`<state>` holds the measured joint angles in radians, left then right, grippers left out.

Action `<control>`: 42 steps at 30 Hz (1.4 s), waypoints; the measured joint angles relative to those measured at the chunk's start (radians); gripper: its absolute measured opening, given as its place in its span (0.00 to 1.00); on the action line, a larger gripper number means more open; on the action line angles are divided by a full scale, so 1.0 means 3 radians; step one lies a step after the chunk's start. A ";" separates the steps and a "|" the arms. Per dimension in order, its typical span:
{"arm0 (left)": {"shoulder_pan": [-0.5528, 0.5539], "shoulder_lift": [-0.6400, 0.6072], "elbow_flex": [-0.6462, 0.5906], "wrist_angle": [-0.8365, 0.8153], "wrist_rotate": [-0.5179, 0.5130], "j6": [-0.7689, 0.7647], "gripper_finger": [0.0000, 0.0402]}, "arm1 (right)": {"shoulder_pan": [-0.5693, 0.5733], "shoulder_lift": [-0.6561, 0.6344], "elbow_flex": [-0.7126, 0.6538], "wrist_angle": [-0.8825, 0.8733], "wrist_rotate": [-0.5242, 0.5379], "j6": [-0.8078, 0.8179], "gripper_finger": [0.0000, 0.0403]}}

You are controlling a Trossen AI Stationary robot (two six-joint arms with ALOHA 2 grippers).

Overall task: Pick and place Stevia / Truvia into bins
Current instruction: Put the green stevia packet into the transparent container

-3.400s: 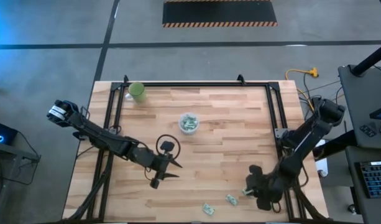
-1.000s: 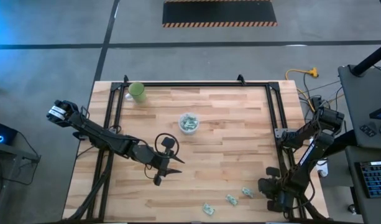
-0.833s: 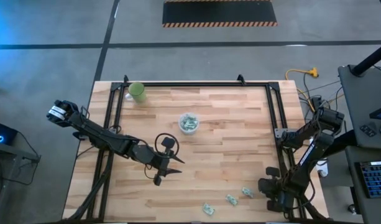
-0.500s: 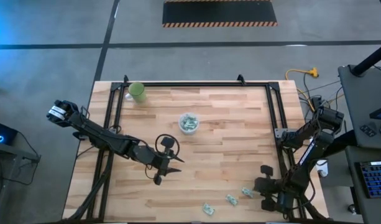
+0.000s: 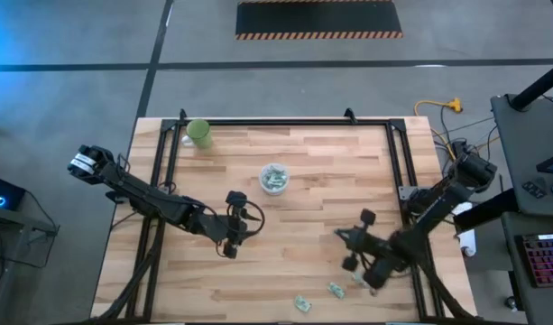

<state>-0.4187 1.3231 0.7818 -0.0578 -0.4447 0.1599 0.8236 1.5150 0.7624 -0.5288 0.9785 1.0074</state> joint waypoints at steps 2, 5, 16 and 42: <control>0.0000 0.0000 0.0000 -0.0171 -0.0134 -0.0098 0.40 | -0.0260 -0.0005 0.0000 0.0099 -0.0009 -0.0197 0.03; 0.0001 0.0000 0.0000 -0.0395 -0.0318 -0.0232 0.40 | -0.0612 -0.0006 0.0000 0.0437 -0.0040 -0.0722 0.03; 0.0001 -0.0106 -0.0002 -0.0863 -0.0539 -0.0548 0.40 | -0.1867 -0.0010 0.0001 0.2302 -0.1385 -0.2994 0.03; -0.0001 -0.0277 -0.0013 -0.1088 -0.0552 -0.0774 0.40 | -0.3373 0.0962 0.0360 0.3667 -0.3707 -0.2984 0.03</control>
<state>-0.4191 1.2400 0.7780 -0.3843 -0.6104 -0.0723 -0.1883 1.8034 0.8704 0.5713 -0.1335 0.1122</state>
